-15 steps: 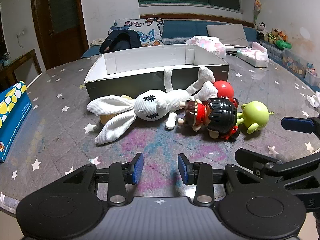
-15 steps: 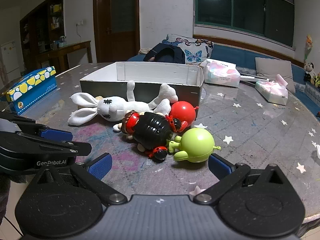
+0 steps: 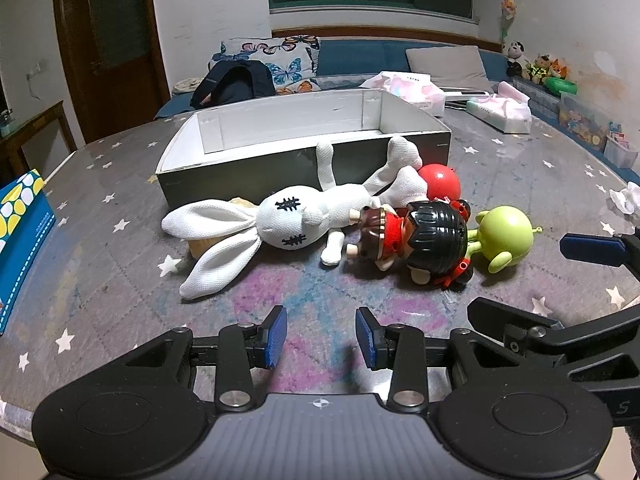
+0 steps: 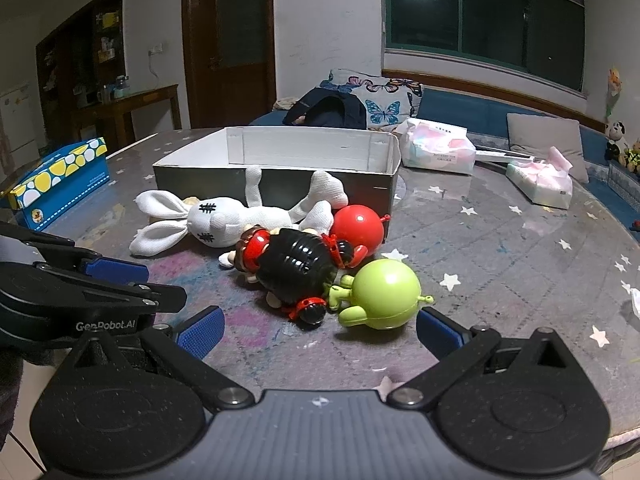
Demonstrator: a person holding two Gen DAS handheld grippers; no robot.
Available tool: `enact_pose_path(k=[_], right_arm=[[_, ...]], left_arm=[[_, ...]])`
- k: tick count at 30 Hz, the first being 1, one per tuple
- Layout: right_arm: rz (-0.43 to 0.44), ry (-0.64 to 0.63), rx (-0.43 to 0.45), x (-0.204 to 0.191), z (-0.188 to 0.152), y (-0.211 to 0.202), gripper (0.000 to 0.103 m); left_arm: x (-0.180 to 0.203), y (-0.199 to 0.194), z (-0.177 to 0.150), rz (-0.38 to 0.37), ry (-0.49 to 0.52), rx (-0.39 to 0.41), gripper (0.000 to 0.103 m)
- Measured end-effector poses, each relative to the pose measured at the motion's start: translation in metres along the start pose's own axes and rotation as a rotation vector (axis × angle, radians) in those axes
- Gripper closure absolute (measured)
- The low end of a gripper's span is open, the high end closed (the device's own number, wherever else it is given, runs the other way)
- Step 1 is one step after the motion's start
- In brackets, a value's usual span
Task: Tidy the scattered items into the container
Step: 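Move the left gripper toward the green alien toy in the pile, then close the left gripper on the green alien toy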
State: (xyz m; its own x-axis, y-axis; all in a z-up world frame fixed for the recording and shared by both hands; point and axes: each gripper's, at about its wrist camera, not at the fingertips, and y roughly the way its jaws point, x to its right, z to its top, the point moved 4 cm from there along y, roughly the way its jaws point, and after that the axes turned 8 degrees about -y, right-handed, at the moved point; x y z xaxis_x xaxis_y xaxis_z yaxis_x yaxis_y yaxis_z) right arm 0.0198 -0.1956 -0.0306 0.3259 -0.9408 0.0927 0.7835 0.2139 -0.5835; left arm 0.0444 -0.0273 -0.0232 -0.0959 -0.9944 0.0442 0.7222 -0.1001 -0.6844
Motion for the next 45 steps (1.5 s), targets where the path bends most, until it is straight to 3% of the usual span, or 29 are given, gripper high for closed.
enact_pose_path(k=[19,35,45], right_arm=[[-0.036,0.055,-0.019,0.03,0.001,0.013,0.007],[-0.006,0.153,-0.046,0.057,-0.005,0.033,0.028],[0.068,0.205,-0.042,0.064,-0.007,0.045,0.05]], left_arm=[[0.009,0.007,0.022,-0.096,0.024,0.015,0.063],[0.062,0.01,0.056,-0.336,0.091,0.016,0.063],[0.091,0.035,0.065,-0.439,0.109,-0.076,0.063]])
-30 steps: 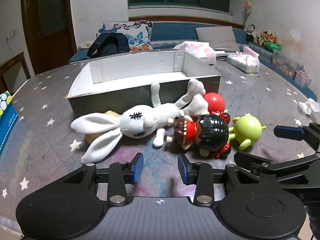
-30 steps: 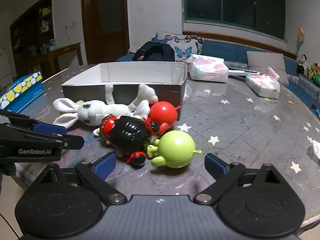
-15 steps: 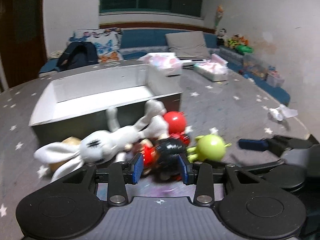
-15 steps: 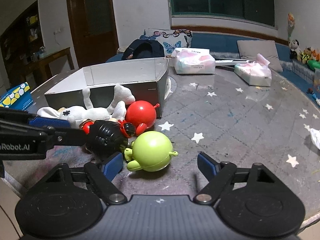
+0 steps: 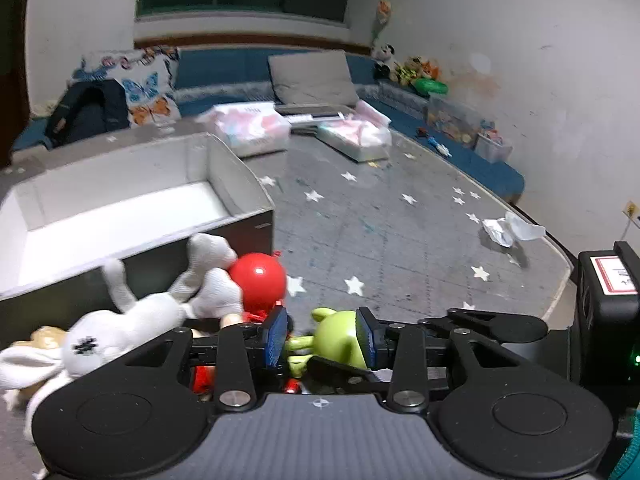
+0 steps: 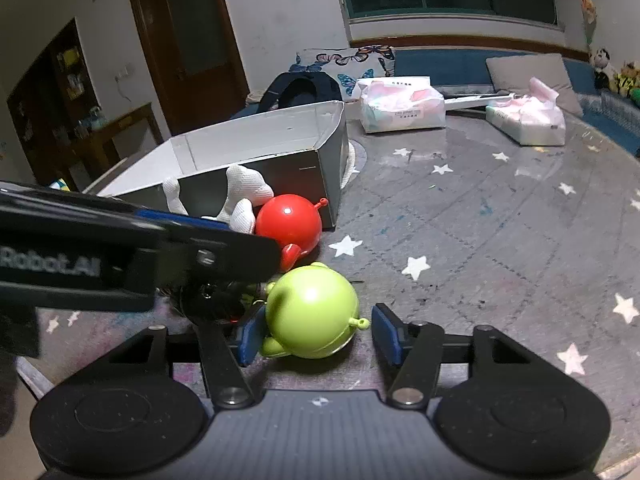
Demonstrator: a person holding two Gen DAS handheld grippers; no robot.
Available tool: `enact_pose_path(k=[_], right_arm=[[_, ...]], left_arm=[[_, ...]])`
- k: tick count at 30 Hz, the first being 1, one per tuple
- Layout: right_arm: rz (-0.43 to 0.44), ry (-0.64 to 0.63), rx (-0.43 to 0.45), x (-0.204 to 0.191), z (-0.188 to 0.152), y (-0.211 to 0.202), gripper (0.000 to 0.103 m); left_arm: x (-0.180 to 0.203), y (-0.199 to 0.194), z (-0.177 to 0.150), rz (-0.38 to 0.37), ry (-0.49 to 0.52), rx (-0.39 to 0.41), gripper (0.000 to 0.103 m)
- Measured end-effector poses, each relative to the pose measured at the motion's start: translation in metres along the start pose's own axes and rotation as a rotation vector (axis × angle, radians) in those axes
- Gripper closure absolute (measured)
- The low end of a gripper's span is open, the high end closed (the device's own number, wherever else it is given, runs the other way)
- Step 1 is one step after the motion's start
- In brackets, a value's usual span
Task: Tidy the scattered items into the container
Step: 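Close the left gripper on the green alien toy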
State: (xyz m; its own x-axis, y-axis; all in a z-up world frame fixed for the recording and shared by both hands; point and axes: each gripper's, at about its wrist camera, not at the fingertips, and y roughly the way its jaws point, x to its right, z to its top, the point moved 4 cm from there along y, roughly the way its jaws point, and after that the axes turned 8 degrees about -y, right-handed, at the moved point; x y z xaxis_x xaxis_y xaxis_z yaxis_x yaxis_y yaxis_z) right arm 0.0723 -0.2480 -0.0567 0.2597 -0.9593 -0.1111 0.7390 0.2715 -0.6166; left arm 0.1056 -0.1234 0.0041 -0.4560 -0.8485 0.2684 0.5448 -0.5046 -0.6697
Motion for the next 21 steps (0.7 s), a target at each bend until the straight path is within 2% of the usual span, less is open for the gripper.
enact_pose_path(k=[5,13,21], right_arm=[[0.008,0.008,0.009,0.004,0.001,-0.004,0.054],[0.015,0.015,0.02,0.011,-0.001,-0.007,0.054],[-0.006,0.007,0.02,0.015,0.001,-0.006,0.054]], left_arm=[[0.0,0.017,-0.001,-0.013,-0.017,-0.049,0.063],[0.009,0.03,0.0,-0.086,-0.035,-0.114,0.063],[0.009,0.035,0.002,-0.099,-0.047,-0.131,0.06]])
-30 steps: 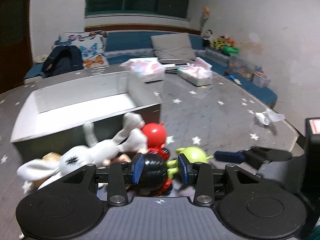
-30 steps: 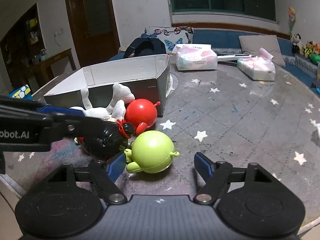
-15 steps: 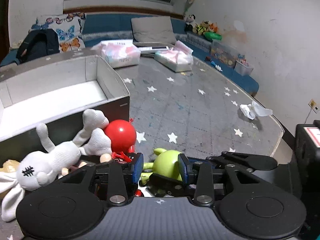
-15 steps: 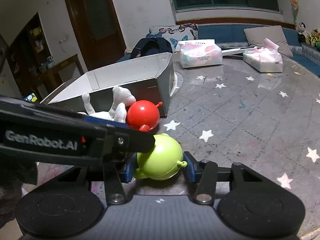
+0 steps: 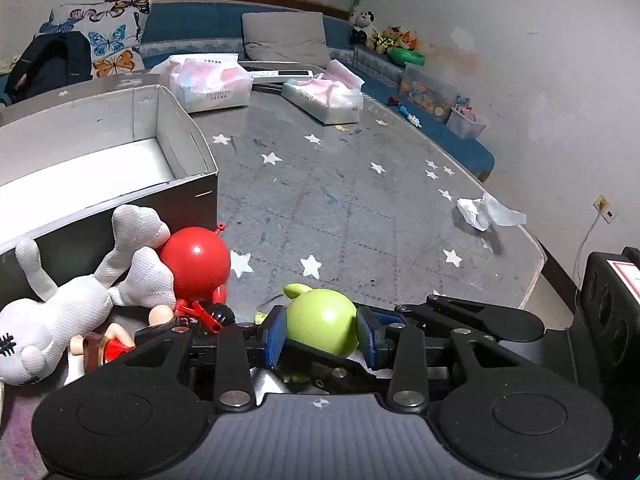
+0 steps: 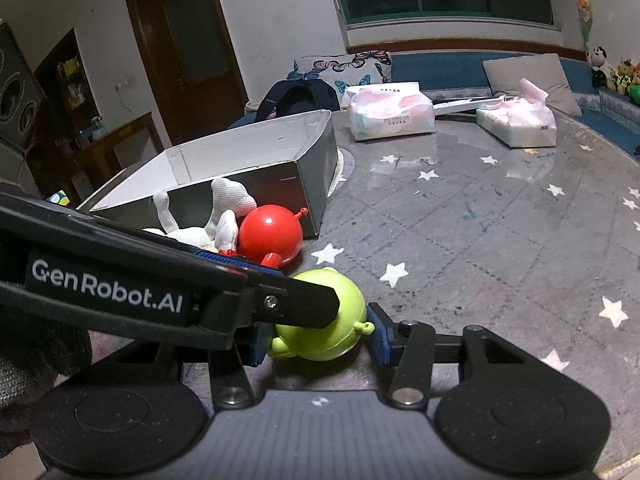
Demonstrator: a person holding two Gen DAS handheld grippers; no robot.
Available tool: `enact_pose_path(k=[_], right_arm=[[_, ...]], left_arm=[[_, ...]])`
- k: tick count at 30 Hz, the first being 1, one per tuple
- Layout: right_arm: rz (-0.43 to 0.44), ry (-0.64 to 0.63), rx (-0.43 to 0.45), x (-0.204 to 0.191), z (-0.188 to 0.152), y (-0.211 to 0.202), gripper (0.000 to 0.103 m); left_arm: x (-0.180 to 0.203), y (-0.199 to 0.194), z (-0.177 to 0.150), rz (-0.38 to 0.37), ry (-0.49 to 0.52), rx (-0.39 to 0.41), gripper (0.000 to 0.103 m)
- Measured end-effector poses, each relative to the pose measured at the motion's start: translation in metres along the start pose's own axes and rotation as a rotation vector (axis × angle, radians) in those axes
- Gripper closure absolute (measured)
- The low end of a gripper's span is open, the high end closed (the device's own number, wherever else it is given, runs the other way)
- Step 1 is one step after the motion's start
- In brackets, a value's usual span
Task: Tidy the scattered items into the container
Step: 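Close the left gripper on the green alien toy, then lift the green alien toy with the left gripper over the white box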
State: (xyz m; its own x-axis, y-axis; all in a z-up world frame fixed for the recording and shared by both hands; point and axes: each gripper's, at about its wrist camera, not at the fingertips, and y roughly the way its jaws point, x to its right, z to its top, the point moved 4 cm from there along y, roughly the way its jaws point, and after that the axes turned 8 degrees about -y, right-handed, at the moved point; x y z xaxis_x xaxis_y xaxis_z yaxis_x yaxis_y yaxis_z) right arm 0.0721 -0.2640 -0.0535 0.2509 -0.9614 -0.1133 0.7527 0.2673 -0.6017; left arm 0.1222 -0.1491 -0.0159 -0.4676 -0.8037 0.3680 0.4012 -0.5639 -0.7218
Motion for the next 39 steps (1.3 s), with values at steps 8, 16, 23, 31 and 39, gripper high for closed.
enact_pose_path(k=[8,16,23,31,39], right_arm=[[0.003,-0.017,0.009,0.0,-0.002,0.0,0.053],[0.015,-0.004,0.014,0.001,-0.005,0.0,0.054],[-0.011,-0.049,0.045,-0.002,0.01,-0.014,0.054],[-0.004,-0.173,0.156,-0.018,0.071,-0.02,0.054],[0.064,-0.27,0.164,-0.037,0.135,0.037,0.054]], left_arm=[[0.004,0.008,0.002,0.016,0.032,-0.042,0.056],[0.011,0.013,0.0,0.053,0.081,-0.066,0.053],[0.019,-0.006,0.008,0.026,0.086,-0.001,0.053],[0.011,-0.049,0.048,0.051,0.092,0.187,0.053],[-0.047,-0.051,0.104,0.096,0.019,0.256,0.053]])
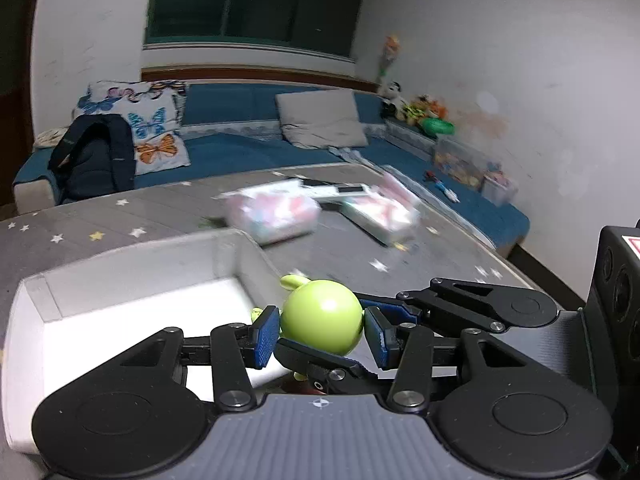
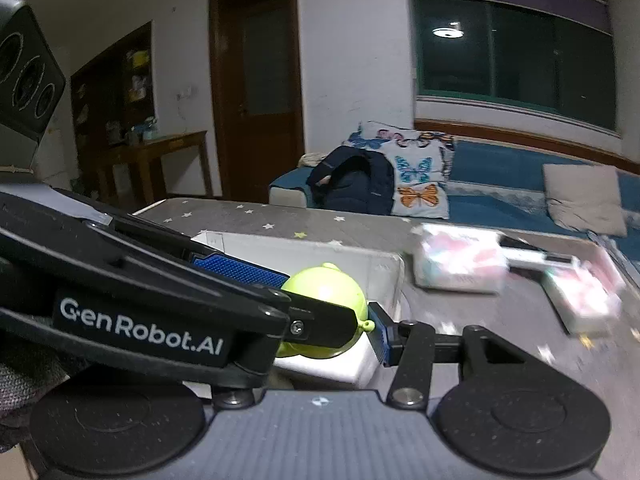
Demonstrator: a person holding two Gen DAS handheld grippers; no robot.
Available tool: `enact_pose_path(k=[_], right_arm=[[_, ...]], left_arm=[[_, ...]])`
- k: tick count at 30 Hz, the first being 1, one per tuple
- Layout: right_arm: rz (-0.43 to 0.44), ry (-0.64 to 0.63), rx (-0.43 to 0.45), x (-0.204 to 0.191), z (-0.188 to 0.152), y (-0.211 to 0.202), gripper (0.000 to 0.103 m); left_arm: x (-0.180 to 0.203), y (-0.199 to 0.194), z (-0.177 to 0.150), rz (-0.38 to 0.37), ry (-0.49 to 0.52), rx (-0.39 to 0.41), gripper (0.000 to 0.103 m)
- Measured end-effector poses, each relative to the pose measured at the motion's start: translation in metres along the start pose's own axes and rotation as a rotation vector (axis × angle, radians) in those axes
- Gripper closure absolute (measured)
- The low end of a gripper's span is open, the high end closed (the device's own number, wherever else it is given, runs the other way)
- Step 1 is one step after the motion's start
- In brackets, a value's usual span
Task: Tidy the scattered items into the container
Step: 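Lift the green alien toy with the left gripper over the white box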
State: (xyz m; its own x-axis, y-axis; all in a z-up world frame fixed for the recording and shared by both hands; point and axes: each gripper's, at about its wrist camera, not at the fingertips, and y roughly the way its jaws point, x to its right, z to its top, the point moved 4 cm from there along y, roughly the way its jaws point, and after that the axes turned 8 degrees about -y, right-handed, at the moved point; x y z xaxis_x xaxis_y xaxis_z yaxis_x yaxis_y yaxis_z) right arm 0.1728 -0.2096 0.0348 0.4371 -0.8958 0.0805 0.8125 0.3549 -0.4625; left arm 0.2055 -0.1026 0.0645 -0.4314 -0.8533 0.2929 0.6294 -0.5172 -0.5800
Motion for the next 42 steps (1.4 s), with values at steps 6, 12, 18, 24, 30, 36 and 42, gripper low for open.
enact_pose_path(k=[6,12,18,24,30,36,42], right_arm=[[0.058,-0.019,-0.094,0.007,0.019,0.066,0.054],[0.119,-0.033,-0.222,0.014,0.019,0.118,0.054],[0.158,-0.063,-0.312,0.017,0.017,0.146,0.054],[0.158,-0.125,-0.362,0.01,0.018,0.163,0.053],[0.14,-0.181,-0.379,0.003,0.016,0.17,0.053],[0.124,-0.205,-0.383,0.002,0.017,0.171,0.047],[0.107,-0.221,-0.375,0.0,0.018,0.171,0.041]], left_arm=[[-0.053,0.043,0.024,-0.002,-0.098,-0.061,0.053],[-0.093,0.082,0.031,-0.011,-0.202,-0.15,0.053],[-0.113,0.101,0.031,-0.023,-0.286,-0.195,0.053],[-0.124,0.108,0.03,-0.037,-0.344,-0.219,0.053],[-0.13,0.113,0.027,-0.044,-0.382,-0.235,0.053],[-0.132,0.113,0.028,-0.041,-0.39,-0.236,0.053],[-0.134,0.112,0.028,-0.043,-0.406,-0.233,0.053]])
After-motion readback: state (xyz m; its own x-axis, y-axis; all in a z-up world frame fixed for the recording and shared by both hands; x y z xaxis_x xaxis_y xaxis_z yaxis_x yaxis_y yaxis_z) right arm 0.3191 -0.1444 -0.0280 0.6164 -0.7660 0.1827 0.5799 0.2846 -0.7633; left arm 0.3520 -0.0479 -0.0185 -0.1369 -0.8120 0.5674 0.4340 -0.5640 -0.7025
